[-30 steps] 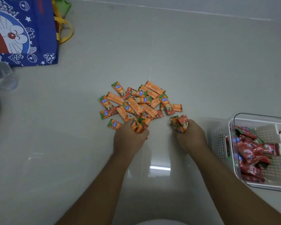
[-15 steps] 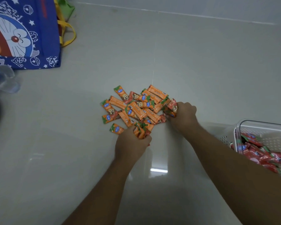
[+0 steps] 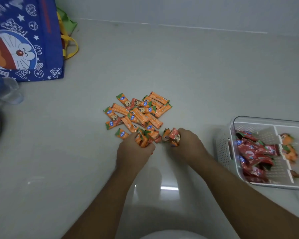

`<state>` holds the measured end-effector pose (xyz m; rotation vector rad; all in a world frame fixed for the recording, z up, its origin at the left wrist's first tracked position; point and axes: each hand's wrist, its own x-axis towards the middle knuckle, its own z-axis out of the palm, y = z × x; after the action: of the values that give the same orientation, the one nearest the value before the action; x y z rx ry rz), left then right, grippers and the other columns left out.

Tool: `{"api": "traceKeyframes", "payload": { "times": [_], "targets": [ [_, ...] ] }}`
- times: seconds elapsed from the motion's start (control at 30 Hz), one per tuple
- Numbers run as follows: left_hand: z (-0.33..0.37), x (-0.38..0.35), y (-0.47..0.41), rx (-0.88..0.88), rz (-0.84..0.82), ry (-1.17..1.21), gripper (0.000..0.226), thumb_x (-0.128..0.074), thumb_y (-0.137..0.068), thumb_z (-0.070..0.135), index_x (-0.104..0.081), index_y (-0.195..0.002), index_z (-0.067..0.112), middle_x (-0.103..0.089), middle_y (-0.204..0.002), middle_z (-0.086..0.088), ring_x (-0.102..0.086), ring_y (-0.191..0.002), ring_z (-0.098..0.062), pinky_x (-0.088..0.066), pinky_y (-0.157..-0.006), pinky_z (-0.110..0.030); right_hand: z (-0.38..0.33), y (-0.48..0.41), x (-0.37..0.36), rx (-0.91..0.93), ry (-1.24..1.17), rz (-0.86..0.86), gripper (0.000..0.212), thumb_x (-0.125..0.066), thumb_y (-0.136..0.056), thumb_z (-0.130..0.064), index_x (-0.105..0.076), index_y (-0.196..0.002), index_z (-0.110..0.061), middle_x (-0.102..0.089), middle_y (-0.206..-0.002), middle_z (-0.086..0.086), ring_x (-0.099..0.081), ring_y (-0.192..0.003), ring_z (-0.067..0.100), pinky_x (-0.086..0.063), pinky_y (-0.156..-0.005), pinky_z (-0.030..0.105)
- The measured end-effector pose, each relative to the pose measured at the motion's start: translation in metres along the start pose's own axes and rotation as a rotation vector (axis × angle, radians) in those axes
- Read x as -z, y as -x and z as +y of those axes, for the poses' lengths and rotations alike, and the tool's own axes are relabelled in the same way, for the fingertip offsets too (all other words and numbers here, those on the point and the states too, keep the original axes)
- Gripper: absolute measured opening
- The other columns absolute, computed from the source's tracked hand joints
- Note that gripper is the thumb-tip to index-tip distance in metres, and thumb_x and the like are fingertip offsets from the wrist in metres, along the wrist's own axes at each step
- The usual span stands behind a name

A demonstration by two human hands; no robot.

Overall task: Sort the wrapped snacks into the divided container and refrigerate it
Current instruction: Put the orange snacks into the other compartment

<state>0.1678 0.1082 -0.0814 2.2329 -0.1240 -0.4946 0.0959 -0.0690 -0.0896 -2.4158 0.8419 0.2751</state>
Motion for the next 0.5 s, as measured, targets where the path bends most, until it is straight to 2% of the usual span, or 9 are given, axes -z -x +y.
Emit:
{"api": "traceKeyframes", "payload": {
  "times": [0.1, 0.2, 0.23, 0.3, 0.4, 0.43, 0.5],
  "targets": [
    [0.008, 0.004, 0.021, -0.061, 0.029, 0.036, 0.032, -0.063, -0.057, 0.049, -0.060, -0.068, 0.019, -0.069, -0.063, 0.010, -0.063, -0.058, -0.006, -0.051, -0.054, -0.029, -0.005, 0.025, 0.016, -0.045, -0.178, 0.015, 0.022, -0.073, -0.075, -0.023, -0.063, -0.095, -0.019, -0.066, -0.086, 0.000, -0.063, -0.074, 0.020, -0.043, -0.059, 0.023],
    [0.027, 0.005, 0.042, -0.124, 0.041, 0.086, 0.020, -0.069, -0.063, 0.043, -0.063, -0.073, 0.028, -0.070, -0.064, 0.015, -0.065, -0.057, -0.001, -0.051, -0.054, -0.028, -0.007, 0.054, 0.047, -0.024, -0.401, 0.099, 0.018, -0.073, -0.072, -0.021, -0.061, -0.085, -0.025, -0.065, -0.068, -0.006, -0.065, -0.051, 0.010, -0.038, -0.035, 0.014],
    [0.036, 0.004, 0.049, -0.148, 0.051, 0.099, 0.016, -0.073, -0.066, 0.040, -0.064, -0.076, 0.029, -0.070, -0.064, 0.015, -0.066, -0.056, -0.002, -0.054, -0.054, -0.030, -0.006, 0.064, 0.061, -0.005, -0.457, 0.134, 0.017, -0.072, -0.071, -0.020, -0.061, -0.082, -0.026, -0.065, -0.063, -0.006, -0.064, -0.047, 0.008, -0.037, -0.034, 0.013],
    [0.058, -0.002, 0.064, -0.195, 0.062, 0.133, 0.015, -0.075, -0.069, 0.034, -0.064, -0.079, 0.032, -0.071, -0.064, 0.015, -0.066, -0.055, -0.002, -0.057, -0.054, -0.033, 0.001, 0.081, 0.090, 0.044, -0.526, 0.187, 0.017, -0.071, -0.071, -0.018, -0.060, -0.079, -0.027, -0.067, -0.063, -0.009, -0.064, -0.047, 0.006, -0.040, -0.037, 0.012],
    [0.095, -0.021, 0.086, -0.258, 0.048, 0.161, 0.014, -0.068, -0.065, 0.035, -0.061, -0.076, 0.032, -0.069, -0.061, 0.011, -0.060, -0.048, -0.004, -0.053, -0.047, -0.033, 0.033, 0.100, 0.135, 0.069, -0.554, 0.298, 0.019, -0.072, -0.070, -0.020, -0.060, -0.081, -0.029, -0.066, -0.071, -0.023, -0.063, -0.055, 0.000, -0.043, -0.041, 0.011],
    [0.107, -0.030, 0.093, -0.274, 0.036, 0.171, 0.013, -0.067, -0.064, 0.035, -0.060, -0.074, 0.030, -0.068, -0.059, 0.009, -0.057, -0.045, -0.006, -0.051, -0.044, -0.033, 0.049, 0.105, 0.149, 0.060, -0.534, 0.347, 0.019, -0.074, -0.069, -0.023, -0.060, -0.081, -0.029, -0.065, -0.070, -0.022, -0.062, -0.059, -0.003, -0.041, -0.042, 0.009],
    [0.129, -0.052, 0.106, -0.291, 0.012, 0.195, 0.015, -0.067, -0.063, 0.032, -0.058, -0.071, 0.024, -0.064, -0.055, 0.005, -0.052, -0.042, -0.012, -0.049, -0.041, -0.036, 0.089, 0.113, 0.172, 0.009, -0.467, 0.444, 0.023, -0.078, -0.068, -0.028, -0.060, -0.083, -0.029, -0.066, -0.068, -0.016, -0.060, -0.062, -0.003, -0.040, -0.047, 0.014]
  ]
}}
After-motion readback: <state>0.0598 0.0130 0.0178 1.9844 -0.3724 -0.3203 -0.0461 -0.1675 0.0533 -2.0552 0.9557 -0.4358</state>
